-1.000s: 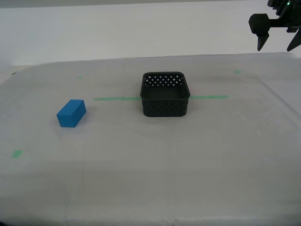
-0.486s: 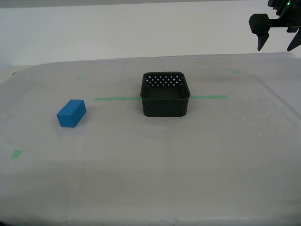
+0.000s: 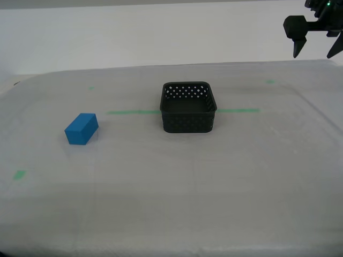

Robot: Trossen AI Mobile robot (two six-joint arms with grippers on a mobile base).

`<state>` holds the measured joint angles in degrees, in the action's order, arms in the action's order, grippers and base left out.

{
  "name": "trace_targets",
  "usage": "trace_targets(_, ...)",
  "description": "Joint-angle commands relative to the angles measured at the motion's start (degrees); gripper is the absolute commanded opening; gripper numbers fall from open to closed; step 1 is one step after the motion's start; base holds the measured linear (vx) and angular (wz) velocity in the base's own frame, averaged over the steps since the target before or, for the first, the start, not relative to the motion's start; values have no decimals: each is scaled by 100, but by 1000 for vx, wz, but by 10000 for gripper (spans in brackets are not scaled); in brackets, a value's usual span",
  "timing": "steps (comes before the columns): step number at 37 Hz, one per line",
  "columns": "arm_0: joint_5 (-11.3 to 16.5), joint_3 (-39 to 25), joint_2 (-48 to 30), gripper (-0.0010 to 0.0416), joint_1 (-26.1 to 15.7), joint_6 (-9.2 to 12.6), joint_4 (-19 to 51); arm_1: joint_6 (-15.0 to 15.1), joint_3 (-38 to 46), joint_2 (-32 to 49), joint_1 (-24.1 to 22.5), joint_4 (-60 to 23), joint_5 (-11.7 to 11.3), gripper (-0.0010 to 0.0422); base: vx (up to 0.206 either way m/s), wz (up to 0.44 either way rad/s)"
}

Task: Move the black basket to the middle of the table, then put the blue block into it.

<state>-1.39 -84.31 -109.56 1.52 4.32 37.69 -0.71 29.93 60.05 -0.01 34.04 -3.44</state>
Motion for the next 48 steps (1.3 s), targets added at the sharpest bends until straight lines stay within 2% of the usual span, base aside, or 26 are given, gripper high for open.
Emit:
trace_targets(1, 4, -9, 4, 399, -2, 4, -4, 22, 9, -4, -2, -57, 39, 12, 0, 0)
trace_targets(5, 4, -9, 4, 399, -4, 4, -7, -15, 59, -4, -7, -374, 151, 52, 0, 0)
trace_targets(11, 4, -9, 4, 398, -4, 4, -7, -17, 273, -11, -9, -1086, 310, 143, 0, 0)
trace_targets(20, 4, -9, 4, 399, -7, 4, -13, -63, 1353, -7, -9, -3613, 409, 283, 0, 0)
trace_targets(29, 4, -11, 4, 399, -7, 4, -17, -22, 2387, -7, -9, -5364, 417, 411, 0, 0)
trace_targets(31, 4, -11, 4, 398, -7, 4, -20, -101, 2557, -2, -9, -5676, 505, 392, 0, 0)
trace_targets(33, 4, -9, 4, 399, -7, 4, -20, -313, 2706, 4, -9, -6002, 627, 383, 0, 0)
trace_targets(38, 4, -11, 4, 399, -7, 4, -22, -428, 2986, 13, -9, -6745, 658, 408, 0, 0)
trace_targets(42, 4, -9, 4, 399, -7, 7, -24, -564, 3145, 28, -9, -7344, 649, 394, 0, 0)
trace_targets(45, 4, -9, 4, 399, -7, 7, -22, -669, 3211, 39, -9, -7722, 503, 405, 0, 0)
trace_targets(48, 4, -11, 4, 398, -7, 4, -24, -710, 3233, 48, -9, -8019, 420, 399, 0, 0)
